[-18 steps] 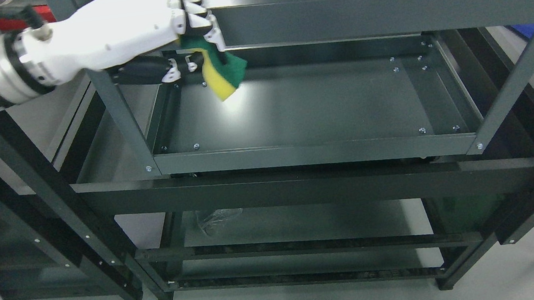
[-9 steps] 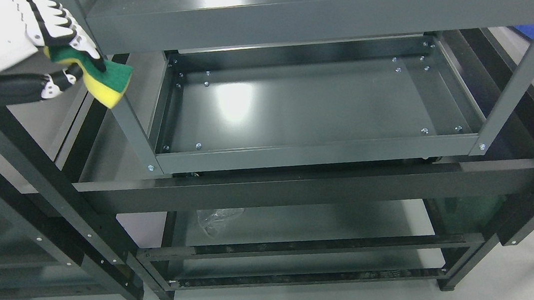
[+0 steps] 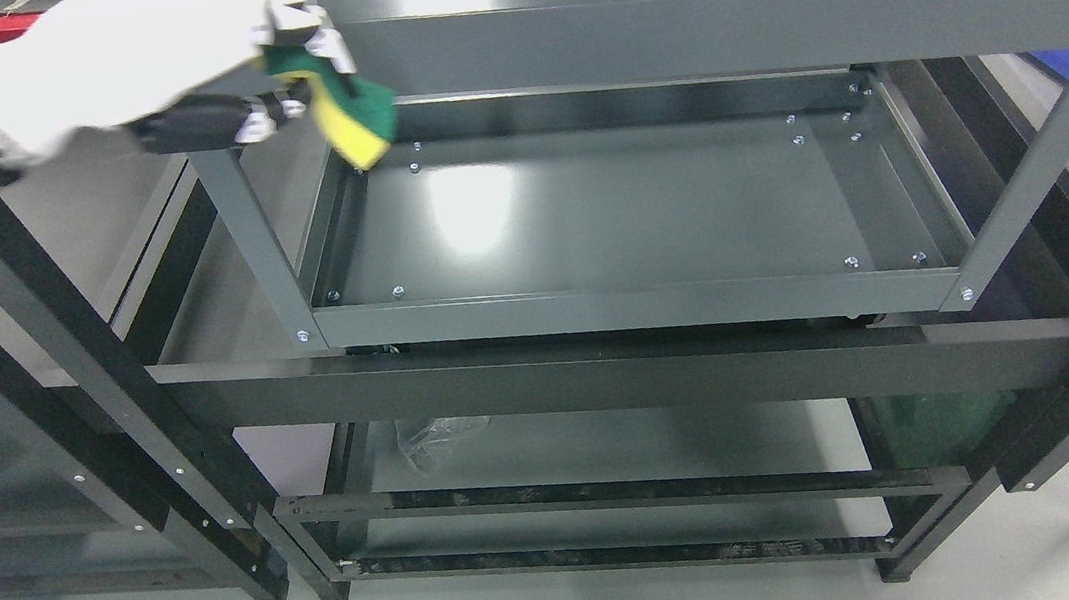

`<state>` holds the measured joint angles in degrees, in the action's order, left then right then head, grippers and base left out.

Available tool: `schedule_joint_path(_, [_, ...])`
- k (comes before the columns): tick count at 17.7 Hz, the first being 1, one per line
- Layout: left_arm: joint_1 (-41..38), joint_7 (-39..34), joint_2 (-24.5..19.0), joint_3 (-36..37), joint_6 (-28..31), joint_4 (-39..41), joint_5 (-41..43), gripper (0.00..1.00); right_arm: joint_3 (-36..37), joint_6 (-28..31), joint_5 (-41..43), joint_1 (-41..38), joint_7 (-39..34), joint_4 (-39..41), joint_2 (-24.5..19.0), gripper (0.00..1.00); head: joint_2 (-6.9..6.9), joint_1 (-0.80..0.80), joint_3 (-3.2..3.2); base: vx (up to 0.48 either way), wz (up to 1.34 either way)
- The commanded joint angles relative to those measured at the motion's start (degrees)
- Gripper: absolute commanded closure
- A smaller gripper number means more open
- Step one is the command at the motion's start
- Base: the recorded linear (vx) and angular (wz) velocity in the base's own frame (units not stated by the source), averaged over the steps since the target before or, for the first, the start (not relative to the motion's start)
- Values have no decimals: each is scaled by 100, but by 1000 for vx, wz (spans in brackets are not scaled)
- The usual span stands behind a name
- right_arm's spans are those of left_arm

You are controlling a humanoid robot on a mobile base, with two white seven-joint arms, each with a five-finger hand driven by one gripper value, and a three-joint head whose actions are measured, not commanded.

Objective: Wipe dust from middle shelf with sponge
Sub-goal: 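Wipe the sponge back along the shelf away from the post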

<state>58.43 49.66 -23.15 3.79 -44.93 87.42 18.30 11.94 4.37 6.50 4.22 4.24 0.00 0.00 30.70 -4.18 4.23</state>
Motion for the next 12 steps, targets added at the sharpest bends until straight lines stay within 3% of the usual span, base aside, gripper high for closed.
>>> schedule_joint_path(1, [492, -235, 2215, 1182, -7, -629, 1140, 100, 1, 3, 0, 0, -2, 100, 100, 0, 0, 0, 0, 0, 0])
schedule_joint_path(7, [880, -1940, 2215, 2774, -7, -717, 1264, 100, 1, 3, 0, 0, -2, 100, 100, 0, 0, 0, 0, 0, 0])
schedule_joint_path(12, [950, -2600, 2215, 3838, 431, -893, 1255, 100, 1, 3, 0, 0, -2, 100, 100, 0, 0, 0, 0, 0, 0])
